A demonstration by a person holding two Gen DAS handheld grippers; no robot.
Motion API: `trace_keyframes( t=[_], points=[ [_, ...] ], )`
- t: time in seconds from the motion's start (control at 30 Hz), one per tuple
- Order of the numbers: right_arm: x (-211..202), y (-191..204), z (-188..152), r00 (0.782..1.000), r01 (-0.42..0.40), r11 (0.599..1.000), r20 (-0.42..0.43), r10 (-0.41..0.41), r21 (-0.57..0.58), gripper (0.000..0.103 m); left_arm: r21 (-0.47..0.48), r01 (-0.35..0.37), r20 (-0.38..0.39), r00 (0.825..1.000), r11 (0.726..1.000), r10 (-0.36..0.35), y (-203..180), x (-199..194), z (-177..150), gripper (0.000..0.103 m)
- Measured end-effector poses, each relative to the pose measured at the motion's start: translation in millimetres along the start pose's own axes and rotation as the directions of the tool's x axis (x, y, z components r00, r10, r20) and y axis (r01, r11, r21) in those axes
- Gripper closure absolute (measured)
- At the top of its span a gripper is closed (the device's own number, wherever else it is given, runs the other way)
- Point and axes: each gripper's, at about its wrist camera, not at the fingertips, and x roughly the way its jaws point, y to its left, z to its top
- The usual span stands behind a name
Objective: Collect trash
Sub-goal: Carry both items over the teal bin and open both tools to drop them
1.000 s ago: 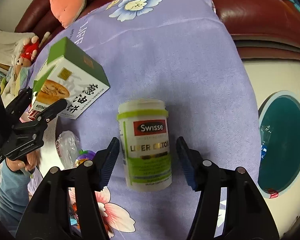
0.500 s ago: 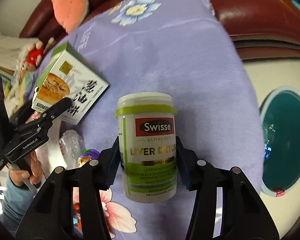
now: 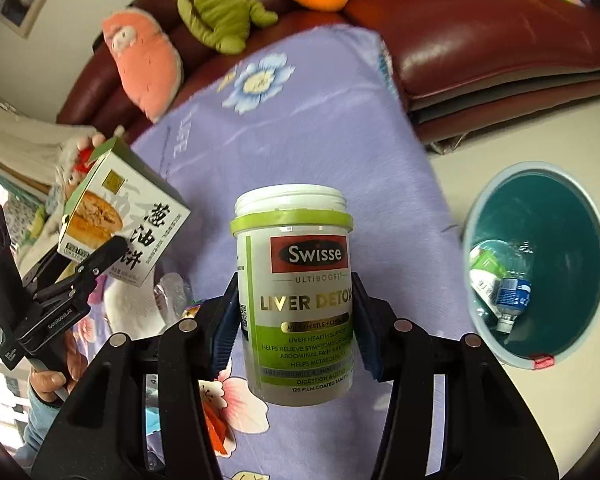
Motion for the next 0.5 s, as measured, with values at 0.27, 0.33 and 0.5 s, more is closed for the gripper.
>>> trace_keyframes(
  t=[0.27, 0.33, 0.5],
  points=[
    [-73, -61, -11, 0.990, 0.017, 0.996, 0.139, -0.030, 0.092, 0.054, 0.081, 0.098, 0.018, 0.995, 0.992, -0.100, -83, -12, 17, 0.038],
    [-92, -85, -17, 0.984, 0.028, 0.991, 0.172, -0.050, 0.129, 0.054, 0.093, 0.134, 0.006, 0.991, 0.987, -0.135, -109, -4, 19, 0.038],
    [-123, -130, -33, 0.971, 0.055, 0.980, 0.221, -0.097, 0.191, 0.054, 0.115, 0.206, -0.056, 0.978, 0.972, -0.201, -170, 27, 22, 0.038]
  ],
)
